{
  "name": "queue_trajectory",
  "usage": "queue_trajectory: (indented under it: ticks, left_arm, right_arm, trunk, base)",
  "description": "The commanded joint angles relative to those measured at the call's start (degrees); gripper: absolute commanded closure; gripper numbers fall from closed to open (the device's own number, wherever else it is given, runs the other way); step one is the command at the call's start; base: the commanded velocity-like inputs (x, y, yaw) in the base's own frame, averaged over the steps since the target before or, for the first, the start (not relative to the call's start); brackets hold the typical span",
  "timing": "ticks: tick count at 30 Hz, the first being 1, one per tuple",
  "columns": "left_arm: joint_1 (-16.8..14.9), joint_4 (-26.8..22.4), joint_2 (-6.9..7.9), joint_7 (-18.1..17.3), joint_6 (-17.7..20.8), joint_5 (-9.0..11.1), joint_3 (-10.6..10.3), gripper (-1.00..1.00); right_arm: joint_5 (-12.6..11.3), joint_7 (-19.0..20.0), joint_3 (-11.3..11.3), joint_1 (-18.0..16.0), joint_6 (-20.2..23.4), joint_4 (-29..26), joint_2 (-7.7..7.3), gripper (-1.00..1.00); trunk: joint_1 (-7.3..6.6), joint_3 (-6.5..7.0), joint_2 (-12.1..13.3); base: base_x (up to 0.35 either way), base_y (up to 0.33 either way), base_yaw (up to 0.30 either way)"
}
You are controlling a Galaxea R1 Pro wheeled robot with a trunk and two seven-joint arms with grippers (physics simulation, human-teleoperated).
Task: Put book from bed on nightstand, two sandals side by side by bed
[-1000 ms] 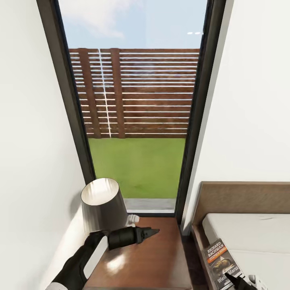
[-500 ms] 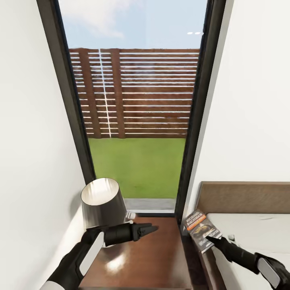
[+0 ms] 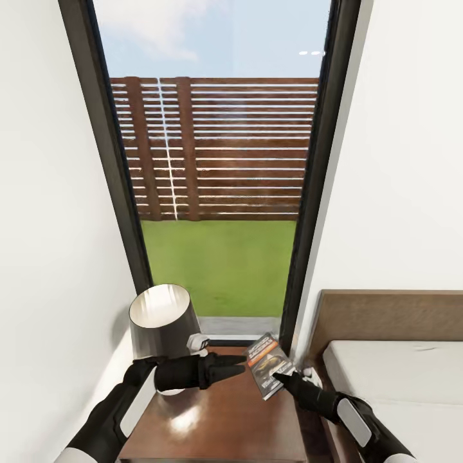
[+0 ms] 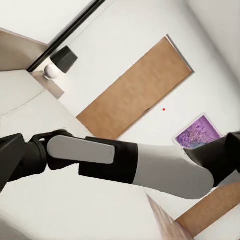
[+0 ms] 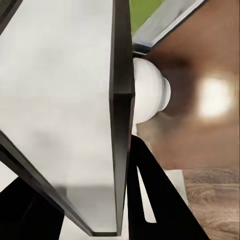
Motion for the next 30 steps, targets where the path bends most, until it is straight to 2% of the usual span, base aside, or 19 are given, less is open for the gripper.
queue_trajectory:
  ticks: [1,4,10,15,19,23,26,30]
  left_arm:
    - [0.0,0.0,0.04,0.1,0.6,0.5,-0.2,-1.0]
    - [0.0,0.0,-0.02,0.9,0.6,0.4,-0.2,-1.0]
    - [-0.1,0.1,-0.29,2.9,0.6,0.4,-0.3,-1.0]
    - [-0.3,-0.5,-2.17,8.8,1.4,0.5,-0.3,-1.0]
    - [-0.8,-3.0,-3.83,12.9,5.4,0.5,-0.2,-1.0]
    - [-1.2,-8.2,-5.06,16.8,8.6,0.6,-0.2,-1.0]
    - [-1.2,-11.6,-5.37,18.0,9.2,0.6,-0.3,-1.0]
    - [-1.2,-13.3,-5.44,18.6,9.5,0.5,-0.2,-1.0]
  right_arm:
    - [-0.5,-0.3,-0.1,-0.1,0.3,0.0,0.49,1.0]
    - [-0.4,-0.8,-0.1,-0.1,0.1,0.0,2.16,1.0]
    - [-0.4,-1.0,-0.1,-0.1,-0.1,0.1,3.04,1.0]
    - [-0.4,-1.1,-0.1,-0.1,-0.2,0.1,4.38,1.0]
    - [-0.4,-1.1,-0.1,-0.1,-0.2,0.1,5.28,1.0]
    - [-0.5,-1.1,0.0,-0.1,-0.2,0.3,5.66,1.0]
    - [-0.5,-1.0,0.0,-0.1,0.0,0.4,5.69,1.0]
    - [-0.6,-1.0,-0.1,-0.1,0.2,0.5,5.65,1.0]
  trunk:
    - [0.01,-0.08,-0.1]
    - [0.01,-0.08,-0.1]
    - [0.01,-0.08,-0.1]
    - [0.01,-0.08,-0.1]
    - [0.01,-0.08,-0.1]
    - [0.01,-0.08,-0.1]
    - [0.01,-0.08,-0.1]
    - [0.01,-0.08,-0.1]
  base:
    - [0.0,0.0,0.0]
    - [0.0,0.0,0.0]
    - [0.0,0.0,0.0]
    - [0.0,0.0,0.0]
    - [0.0,0.0,0.0]
    - [0.0,0.0,0.0]
    - [0.0,0.0,0.0]
    - [0.0,0.0,0.0]
